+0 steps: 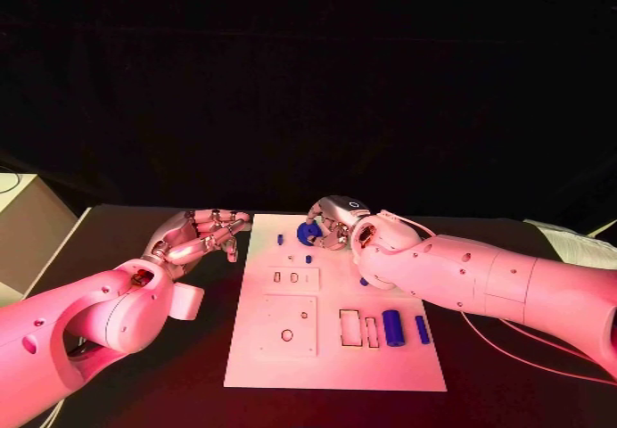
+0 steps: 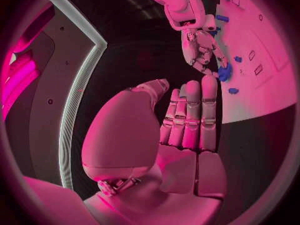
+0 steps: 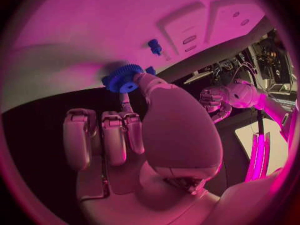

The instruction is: Assemble the parts on the task board

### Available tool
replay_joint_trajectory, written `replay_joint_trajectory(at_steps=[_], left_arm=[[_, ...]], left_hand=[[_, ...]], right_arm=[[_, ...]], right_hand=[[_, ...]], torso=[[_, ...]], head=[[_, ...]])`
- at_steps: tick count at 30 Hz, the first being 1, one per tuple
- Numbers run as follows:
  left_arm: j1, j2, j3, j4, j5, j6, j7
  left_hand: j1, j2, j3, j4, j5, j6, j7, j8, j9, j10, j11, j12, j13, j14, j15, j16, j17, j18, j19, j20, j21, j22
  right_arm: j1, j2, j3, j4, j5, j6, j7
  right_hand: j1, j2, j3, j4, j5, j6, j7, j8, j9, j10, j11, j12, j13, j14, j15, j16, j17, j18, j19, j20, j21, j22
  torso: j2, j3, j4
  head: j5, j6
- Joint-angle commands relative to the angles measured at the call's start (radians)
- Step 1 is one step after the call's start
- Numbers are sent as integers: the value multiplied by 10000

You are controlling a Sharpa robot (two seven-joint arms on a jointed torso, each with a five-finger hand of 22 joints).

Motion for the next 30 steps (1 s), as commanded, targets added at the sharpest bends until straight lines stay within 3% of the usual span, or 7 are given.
replay_joint_trajectory(at_steps=[1,9,16,24,27,30], left_arm=[[3,23,8,8,29,176,53],[3,33,8,-2,29,173,54],[3,30,8,4,29,170,49],[3,33,8,1,29,168,45],[3,30,8,0,29,166,43],[3,24,8,0,29,161,42]], left_hand=[[-79,10,47,-7,-33,-75,-5,-22,11,-52,12,-4,8,-56,15,69,-9,67,-61,-12,35,10],[-79,10,47,-7,-33,-75,-5,-22,11,-52,12,-4,8,-56,15,69,-9,67,-61,-12,35,10],[-79,10,47,-7,-33,-75,-5,-22,11,-52,12,-4,8,-56,15,69,-9,67,-61,-12,35,10],[-79,10,47,-7,-33,-75,-5,-22,11,-52,12,-4,8,-56,15,69,-9,67,-61,-12,35,10],[-79,10,47,-7,-33,-75,-5,-22,11,-52,12,-4,8,-56,15,69,-9,67,-61,-12,35,10],[-79,10,47,-7,-33,-75,-5,-22,11,-52,12,-4,8,-56,15,69,-9,67,-61,-12,35,10]], right_arm=[[-48,42,-6,-30,-1,350,129],[-95,68,-10,-89,-57,417,95],[-103,136,-11,-284,-112,430,22],[-111,242,-25,-465,-23,663,87],[-113,247,-30,-487,20,734,123],[-115,218,-36,-485,85,811,178]], right_hand=[[-68,17,50,-6,-43,302,-238,231,125,851,-59,-11,2421,1025,-37,44,2631,-161,625,-67,33,1438],[-83,-4,53,-16,-61,301,-237,234,125,853,-57,-9,2424,1025,-35,44,2631,-160,623,-65,29,1434],[-154,-69,72,-33,-119,232,-212,209,109,810,-40,-46,2382,1025,-19,44,2631,-161,624,-54,31,1440],[-554,-350,16,-5,-479,-401,2,-140,-76,518,150,-292,2115,1025,161,44,2631,-166,619,87,31,1456],[-772,-434,-243,90,-756,-773,117,-363,-201,380,265,-401,2000,1025,267,44,2631,-178,631,181,64,1503],[-1049,-321,-1044,374,-864,-850,179,-431,-289,291,327,-467,1934,1025,341,44,2631,-185,642,285,99,1554]], torso=[[9,5,34],[11,7,5],[10,1,19],[10,-4,28],[11,-3,23],[4,-7,14]], head=[[19,-30],[41,-51],[3,-38],[18,-49],[20,-54],[30,-60]])
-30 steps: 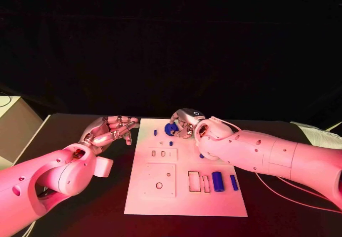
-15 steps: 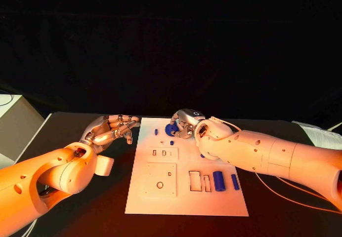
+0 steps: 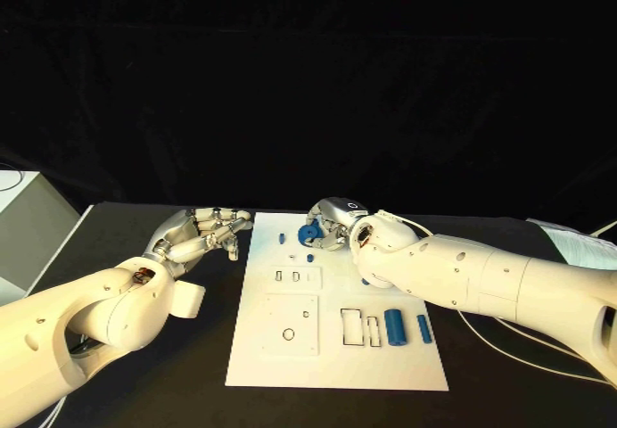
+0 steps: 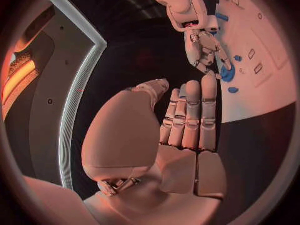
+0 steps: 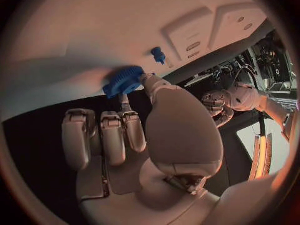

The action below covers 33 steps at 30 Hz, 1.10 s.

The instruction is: Assemble the parts on the task board

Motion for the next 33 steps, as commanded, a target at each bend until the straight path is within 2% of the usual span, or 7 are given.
replay_joint_trajectory(at_steps=[1,3,6,19,27,33], left_arm=[[4,12,8,16,29,155,48],[5,8,8,17,29,152,47],[5,4,8,17,29,150,46],[4,-15,8,11,29,133,43],[3,-19,8,0,29,135,47],[2,-41,8,-52,29,139,51]], left_hand=[[-79,10,47,-7,-33,-75,-6,-22,13,-53,12,-4,8,-56,15,69,-10,67,-61,-12,35,12],[-91,3,50,-14,-36,-83,-2,-19,40,-62,14,4,12,-64,17,79,-21,68,-92,-8,69,26],[-91,3,50,-14,-36,-83,-2,-19,40,-62,14,4,12,-64,17,79,-21,68,-92,-8,69,26],[-91,3,50,-14,-36,-83,-2,-19,40,-62,14,4,12,-64,17,79,-21,68,-92,-8,69,26],[-96,-3,50,-15,-36,-94,4,-23,46,-72,18,3,12,-67,19,81,-25,70,-106,-6,76,23],[-96,-3,50,-15,-36,-94,4,-23,46,-72,18,3,12,-67,19,81,-25,70,-106,-6,76,23]], right_arm=[[-48,-37,-32,-22,85,506,108],[-49,-73,-34,8,135,540,133],[-49,-140,-36,71,174,574,150],[-71,-486,-44,380,209,549,149],[-92,-932,-44,853,155,-282,221],[-89,-1719,-8,1583,485,-1066,689]], right_hand=[[-186,148,-869,205,19,-53,3,-47,-57,261,67,-44,1934,1043,90,43,2632,-191,647,83,42,1582],[-368,438,-1526,241,76,13,-7,-23,-108,272,74,-33,1948,1043,93,43,2632,-198,658,98,71,1621],[-516,583,-1661,246,118,110,-24,30,-114,314,56,0,1985,1043,82,43,2632,-205,669,97,95,1653],[-611,854,-1622,217,221,437,-126,220,-104,577,-32,213,2214,1043,14,43,2632,-237,721,46,204,1787],[-595,885,-1558,201,415,491,-154,260,-116,592,-63,223,2227,1043,-17,43,2632,-239,724,17,210,1797],[-480,821,-1499,151,514,485,-160,264,-138,586,-74,216,2221,1043,-30,43,2632,-243,729,0,221,1811]], torso=[[-5,-6,-11],[-5,-4,-9],[-1,2,-6],[1,8,-19],[-4,7,-7],[-15,22,-49]], head=[[10,-10],[12,-8],[18,-12],[35,-9],[13,23],[15,104]])
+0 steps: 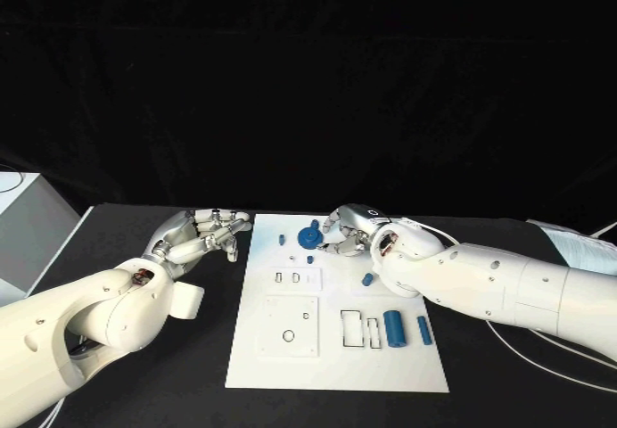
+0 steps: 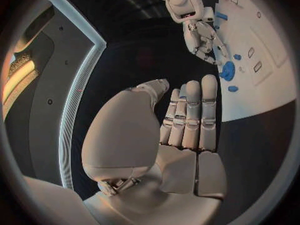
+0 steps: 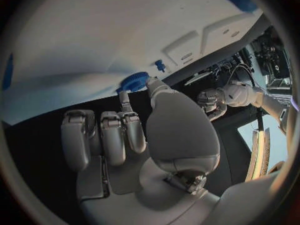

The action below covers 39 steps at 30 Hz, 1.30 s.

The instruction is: Assemble the parts on the task board

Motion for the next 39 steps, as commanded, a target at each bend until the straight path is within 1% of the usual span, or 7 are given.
replay_joint_trajectory(at_steps=[1,6,12,18,27,32,39], left_arm=[[3,-8,8,-25,29,140,60],[2,-19,7,-68,37,150,62],[-7,13,6,-79,46,184,61],[-60,67,6,-100,52,239,49],[-165,90,6,-130,53,287,38],[-190,100,6,-142,53,297,38],[-223,100,6,-171,53,288,39]], left_hand=[[-96,-3,50,-16,-36,-94,4,-23,8,-72,18,3,12,-67,19,32,-13,69,-69,30,36,8],[-98,-9,51,-20,-36,-105,8,-26,16,-81,21,3,13,-71,22,34,-18,66,-71,32,55,27],[-99,-8,52,-21,-36,-104,8,-25,19,-78,20,6,14,-72,22,35,-19,64,-69,33,64,39],[-98,-7,53,-22,-35,-100,8,-22,22,-71,19,11,16,-74,23,35,-20,57,-50,34,87,78],[-97,-5,54,-24,-35,-95,8,-19,26,-63,18,16,18,-75,23,35,-22,56,-48,34,95,88],[-91,-3,59,-31,-33,-87,7,-13,34,-48,15,26,23,-78,21,36,-24,57,-58,35,99,88],[-91,-3,59,-31,-33,-87,7,-13,34,-48,15,26,23,-78,21,36,-24,57,-58,35,99,88]], right_arm=[[14,-433,38,360,459,-838,681],[99,-1277,68,771,1892,-579,2070],[200,-2339,79,1131,3252,93,3330],[243,-3017,78,835,3621,866,3496],[207,-3247,72,121,3249,1224,3382],[188,-3188,71,-136,3144,1306,3310],[71,-3049,69,-442,2944,1508,3184]], right_hand=[[242,-12,123,-54,60,-41,-14,-8,-50,590,-38,17,2209,1042,-25,44,2633,-79,727,-1,56,1801],[677,-78,332,-161,-112,-117,30,-43,-113,459,1,-92,2099,1042,8,44,2633,-54,681,25,-30,1708],[1712,-430,559,-622,-602,-113,15,-10,-187,325,-8,-210,1986,1042,4,44,2633,-66,685,35,2,1763],[2157,-541,732,-835,-409,-138,1,-18,-240,247,-25,-284,1918,1042,-12,44,2633,-66,679,22,0,1769],[2203,-600,739,-863,-447,-188,5,-47,-264,236,-25,-295,1908,1042,-11,44,2633,-73,690,19,22,1797],[2204,-604,738,-862,-454,-198,7,-53,-268,246,-23,-287,1917,1042,-11,44,2633,-78,698,19,37,1815],[2210,-604,741,-863,-459,-213,10,-61,-273,246,-21,-287,1917,1042,-9,44,2633,-75,693,19,27,1803]], torso=[[-17,16,-44],[-45,63,-114],[-70,123,-175],[-103,191,-239],[-90,300,-291],[-92,260,-265],[-87,253,-250]], head=[[-2,69],[-1,121],[-100,169],[-130,151],[-130,120],[-156,73],[-128,2]])
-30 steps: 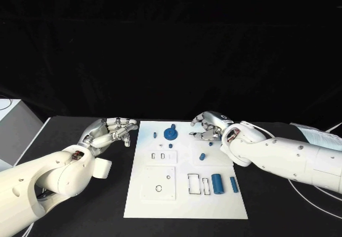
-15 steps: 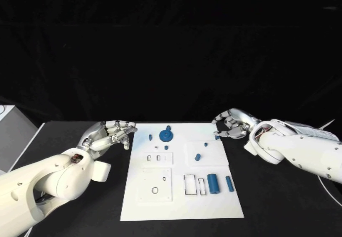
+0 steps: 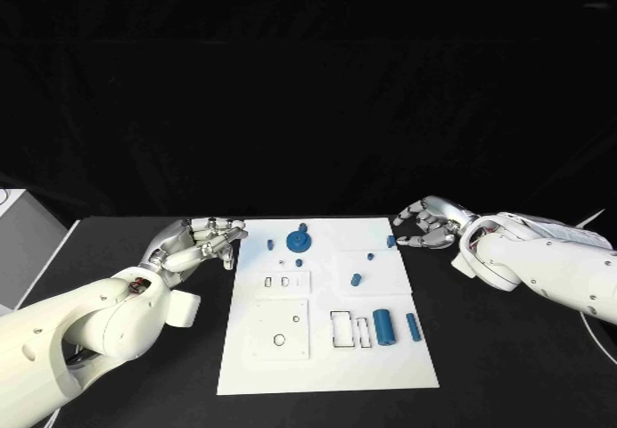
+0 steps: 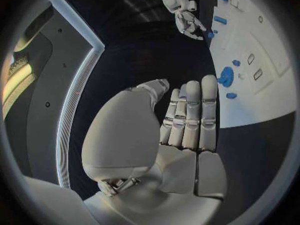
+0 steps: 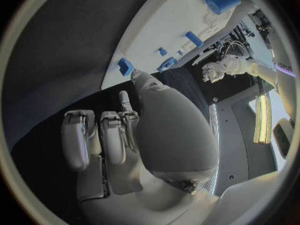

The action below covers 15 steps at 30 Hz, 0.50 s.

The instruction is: Assemble the parts on the task board

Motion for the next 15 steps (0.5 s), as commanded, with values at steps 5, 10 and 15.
replay_joint_trajectory(at_steps=[5,10,15], left_arm=[[-23,12,8,-19,46,178,51],[-28,8,8,-33,41,169,54],[-30,7,8,-39,38,164,58]], left_hand=[[-87,-6,33,-8,-33,-50,-31,-11,22,-45,15,29,16,-79,20,38,-18,57,-64,35,66,11],[-87,-6,33,-8,-33,-50,-31,-11,22,-45,15,29,16,-79,20,38,-18,57,-64,35,66,11],[-87,-6,33,-8,-33,-50,-31,-11,22,-45,15,29,16,-79,20,38,-18,57,-64,35,66,11]], right_arm=[[-109,95,-3,-128,-323,510,-40],[-135,106,-3,-86,-350,604,-80],[-153,126,-3,-63,-365,621,-118]], right_hand=[[64,-8,-12,-51,-9,-61,2,-64,-12,246,-19,-27,1911,1042,-8,43,2633,-73,692,20,25,1804],[61,-1,-8,-45,-6,-60,4,-64,-14,276,-18,-2,1937,1042,-6,43,2633,-72,691,21,25,1803],[45,22,6,-23,2,-21,1,-43,-12,294,-18,13,1952,1042,-5,43,2633,-75,696,21,32,1813]], torso=[[-8,-24,-8],[-16,-25,-19],[-18,-28,-26]], head=[[19,-104],[29,-137],[24,-143]])
